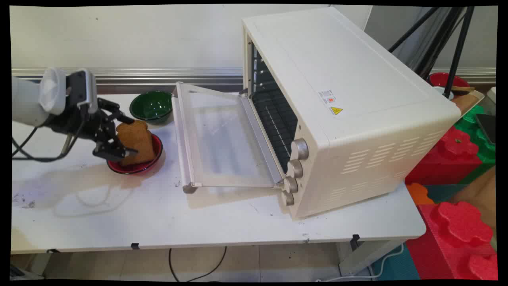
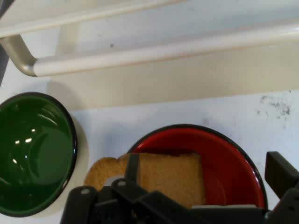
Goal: Close the oven
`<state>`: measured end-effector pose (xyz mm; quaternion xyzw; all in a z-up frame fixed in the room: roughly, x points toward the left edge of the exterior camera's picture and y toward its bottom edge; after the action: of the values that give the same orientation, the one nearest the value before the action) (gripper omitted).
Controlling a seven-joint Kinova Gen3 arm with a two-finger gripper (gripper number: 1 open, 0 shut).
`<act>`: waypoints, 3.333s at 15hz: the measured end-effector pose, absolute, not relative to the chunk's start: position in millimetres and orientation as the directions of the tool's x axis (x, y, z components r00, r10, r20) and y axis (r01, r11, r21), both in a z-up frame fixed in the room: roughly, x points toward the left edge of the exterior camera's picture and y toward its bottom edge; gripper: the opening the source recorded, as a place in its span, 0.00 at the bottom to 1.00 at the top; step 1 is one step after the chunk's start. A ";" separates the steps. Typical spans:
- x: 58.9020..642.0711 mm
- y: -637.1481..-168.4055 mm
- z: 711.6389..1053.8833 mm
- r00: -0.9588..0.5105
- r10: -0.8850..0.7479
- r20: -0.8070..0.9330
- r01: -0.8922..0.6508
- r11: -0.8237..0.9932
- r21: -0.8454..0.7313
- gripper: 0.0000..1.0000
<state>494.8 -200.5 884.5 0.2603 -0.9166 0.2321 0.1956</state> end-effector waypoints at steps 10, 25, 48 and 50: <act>527.7 -273.9 884.8 -0.795 -0.394 0.461 -0.549 0.790 -0.271 1.00; 519.9 -321.0 855.6 -0.796 -0.386 0.465 -0.523 0.826 -0.210 0.00; 489.8 -344.1 839.7 -0.708 -0.371 0.601 -0.572 0.801 -0.179 0.00; 489.2 -344.7 844.2 -0.699 -0.364 0.615 -0.576 0.797 -0.182 0.00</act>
<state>489.2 -344.7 844.2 0.2602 -0.9032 0.1837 0.2878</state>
